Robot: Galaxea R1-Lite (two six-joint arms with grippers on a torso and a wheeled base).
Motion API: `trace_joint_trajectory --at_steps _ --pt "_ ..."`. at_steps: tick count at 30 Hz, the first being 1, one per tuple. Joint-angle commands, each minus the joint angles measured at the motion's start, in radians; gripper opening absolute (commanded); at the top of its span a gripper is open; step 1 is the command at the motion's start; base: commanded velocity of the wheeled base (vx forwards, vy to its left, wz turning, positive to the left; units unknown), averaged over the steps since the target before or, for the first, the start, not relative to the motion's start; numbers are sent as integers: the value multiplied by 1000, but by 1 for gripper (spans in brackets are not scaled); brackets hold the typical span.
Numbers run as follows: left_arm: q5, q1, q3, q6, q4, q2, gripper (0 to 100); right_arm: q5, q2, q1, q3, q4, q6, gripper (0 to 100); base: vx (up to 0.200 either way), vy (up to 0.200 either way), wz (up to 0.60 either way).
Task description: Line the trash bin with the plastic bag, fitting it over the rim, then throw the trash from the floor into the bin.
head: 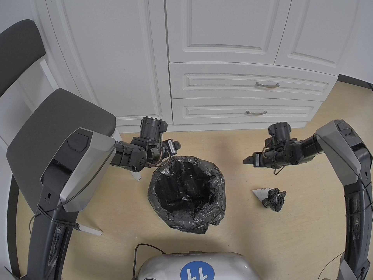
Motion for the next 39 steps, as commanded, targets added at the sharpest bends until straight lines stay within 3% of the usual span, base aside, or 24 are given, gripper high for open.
trace_joint_trajectory --at_steps 1,7,14,20,28,39 --pt "6 -27 115 39 -80 -109 100 13 11 -141 67 11 -157 100 0 0 0" --pt "11 -73 323 99 -218 -205 100 19 153 -201 -74 40 -179 100 0 0 0" --pt "15 -140 685 182 -516 -399 100 28 335 -252 -405 246 -134 100 0 0 0" --pt "14 -156 900 226 -710 -514 100 85 352 -267 -405 308 -118 100 -67 -167 0" --pt "15 -174 1107 235 -1040 -547 100 86 363 -281 -405 333 -127 100 -100 -100 0" --pt "21 -209 1244 294 -1307 -548 100 88 366 -275 -405 394 -167 100 0 0 0"
